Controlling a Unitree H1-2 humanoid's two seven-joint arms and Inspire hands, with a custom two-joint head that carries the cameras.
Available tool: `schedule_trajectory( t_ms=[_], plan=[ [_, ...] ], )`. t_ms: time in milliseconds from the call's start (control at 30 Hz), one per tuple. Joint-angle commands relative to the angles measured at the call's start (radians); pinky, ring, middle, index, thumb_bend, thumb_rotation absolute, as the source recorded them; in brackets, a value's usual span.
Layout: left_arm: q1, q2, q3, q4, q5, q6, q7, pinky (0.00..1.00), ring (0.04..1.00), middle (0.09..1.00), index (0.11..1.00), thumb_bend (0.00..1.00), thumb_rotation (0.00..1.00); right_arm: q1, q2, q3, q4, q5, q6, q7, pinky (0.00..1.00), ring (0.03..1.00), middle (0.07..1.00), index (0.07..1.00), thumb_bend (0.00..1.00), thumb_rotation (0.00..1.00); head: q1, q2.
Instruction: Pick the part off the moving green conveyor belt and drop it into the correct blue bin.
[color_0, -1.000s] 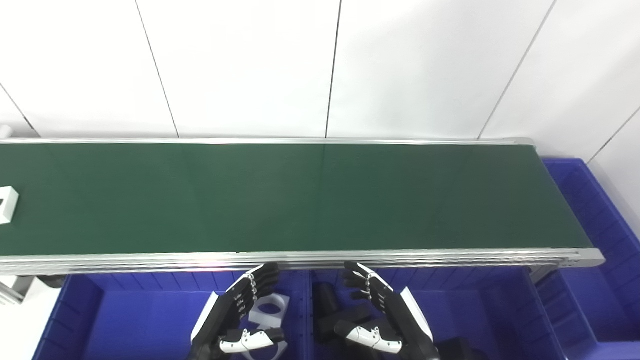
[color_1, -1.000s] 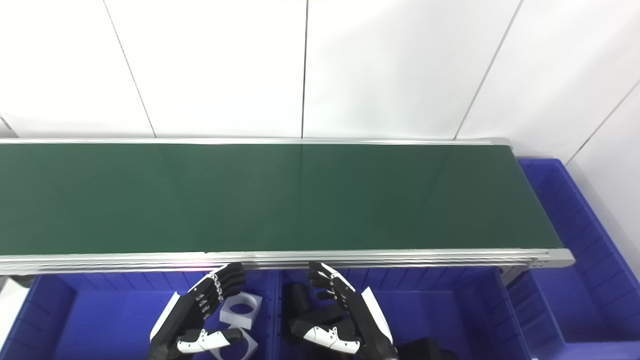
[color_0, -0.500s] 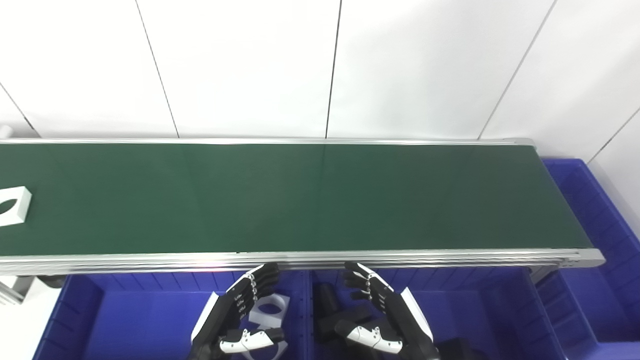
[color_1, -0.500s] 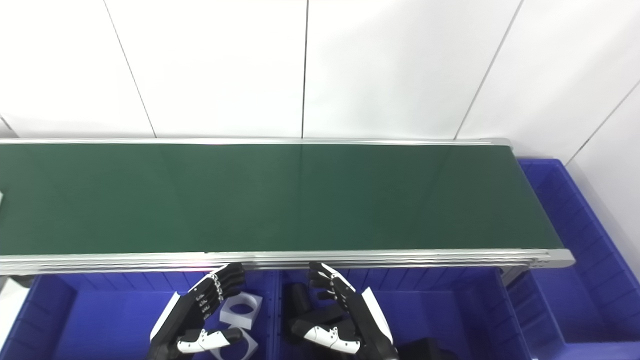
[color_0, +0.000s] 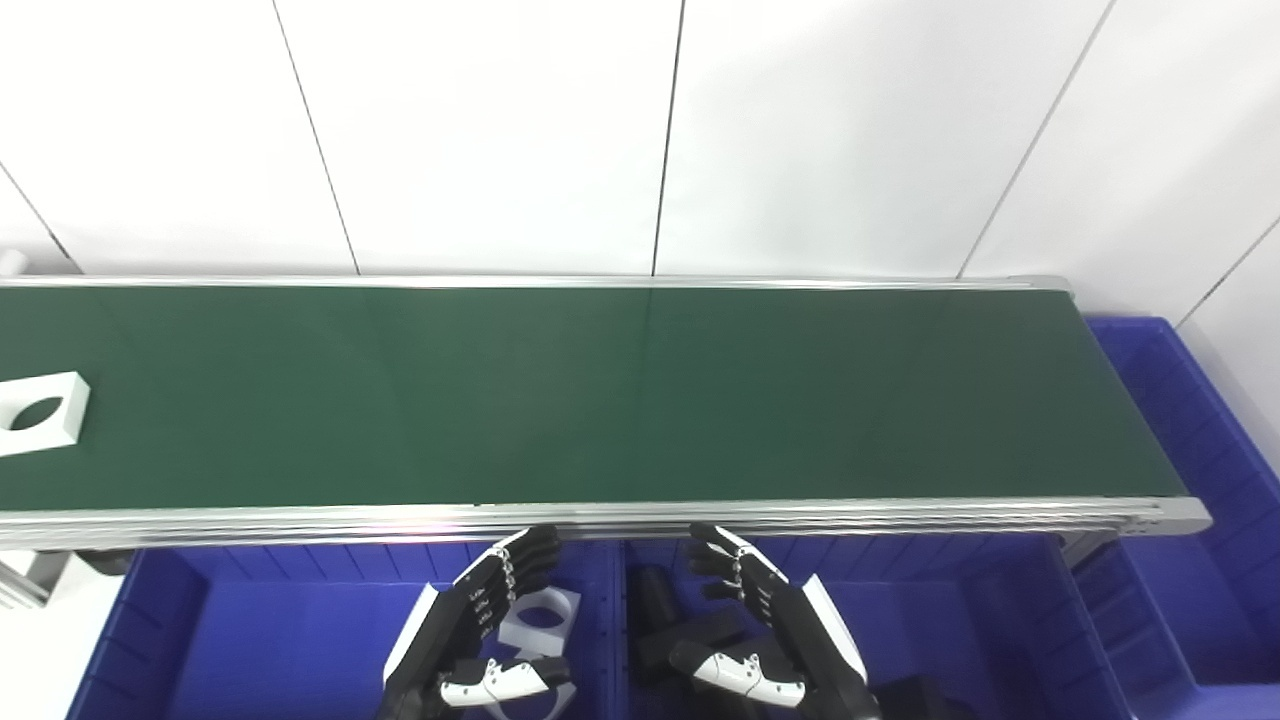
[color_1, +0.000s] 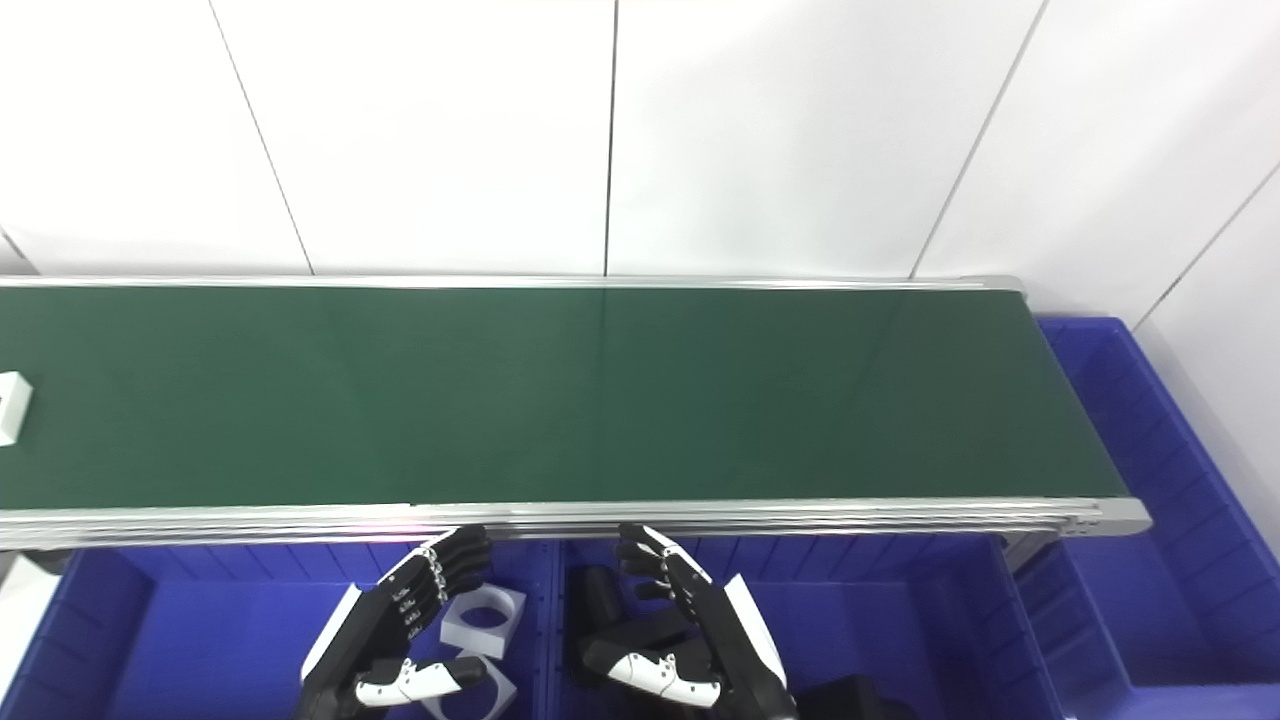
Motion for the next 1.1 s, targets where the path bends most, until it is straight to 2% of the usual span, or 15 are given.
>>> schedule_trajectory(
  t_ms=[0, 367, 500, 600, 667, 800, 1067],
  plan=[
    [-0.018, -0.001, -0.001, -0.016, -0.006, -0.037, 0.007, 0.83, 0.845, 0.845, 0.834, 0.99, 0.31, -0.011, 0.003, -0.003, -0.021, 0.004, -0.036, -0.002, 0.74, 0.815, 0.826, 0.869, 0.70, 0.46, 0.000, 0.000],
    [-0.019, -0.002, 0.001, -0.007, -0.008, -0.047, 0.009, 0.83, 0.841, 0.845, 0.831, 1.00, 0.31, -0.011, 0.005, -0.003, -0.014, 0.005, -0.041, -0.004, 0.74, 0.812, 0.826, 0.868, 0.70, 0.47, 0.011, -0.007],
    [-0.020, -0.007, -0.002, 0.008, 0.000, -0.059, 0.012, 0.81, 0.842, 0.847, 0.832, 0.99, 0.31, -0.013, 0.001, -0.006, 0.006, 0.014, -0.062, -0.003, 0.74, 0.811, 0.829, 0.871, 0.69, 0.45, 0.091, -0.051],
    [-0.029, -0.014, -0.007, 0.041, 0.012, -0.093, 0.016, 0.80, 0.838, 0.841, 0.832, 0.98, 0.31, -0.011, -0.006, -0.011, 0.010, 0.025, -0.065, 0.002, 0.75, 0.815, 0.833, 0.874, 0.68, 0.42, 0.192, -0.098],
    [-0.035, -0.016, -0.012, 0.059, 0.024, -0.102, 0.019, 0.80, 0.833, 0.835, 0.826, 0.99, 0.32, -0.009, -0.011, -0.013, 0.011, 0.033, -0.075, 0.005, 0.75, 0.818, 0.837, 0.878, 0.67, 0.42, 0.228, -0.119],
    [-0.040, -0.021, -0.019, 0.080, 0.036, -0.109, 0.030, 0.79, 0.824, 0.825, 0.811, 1.00, 0.31, -0.009, -0.014, -0.016, 0.010, 0.031, -0.098, -0.002, 0.75, 0.820, 0.831, 0.871, 0.63, 0.39, 0.264, -0.156],
    [-0.047, -0.020, -0.019, 0.102, 0.035, -0.112, 0.032, 0.77, 0.821, 0.821, 0.795, 1.00, 0.28, -0.010, -0.015, -0.018, 0.021, 0.018, -0.109, -0.008, 0.76, 0.813, 0.823, 0.870, 0.59, 0.36, 0.277, -0.193]
  ],
)
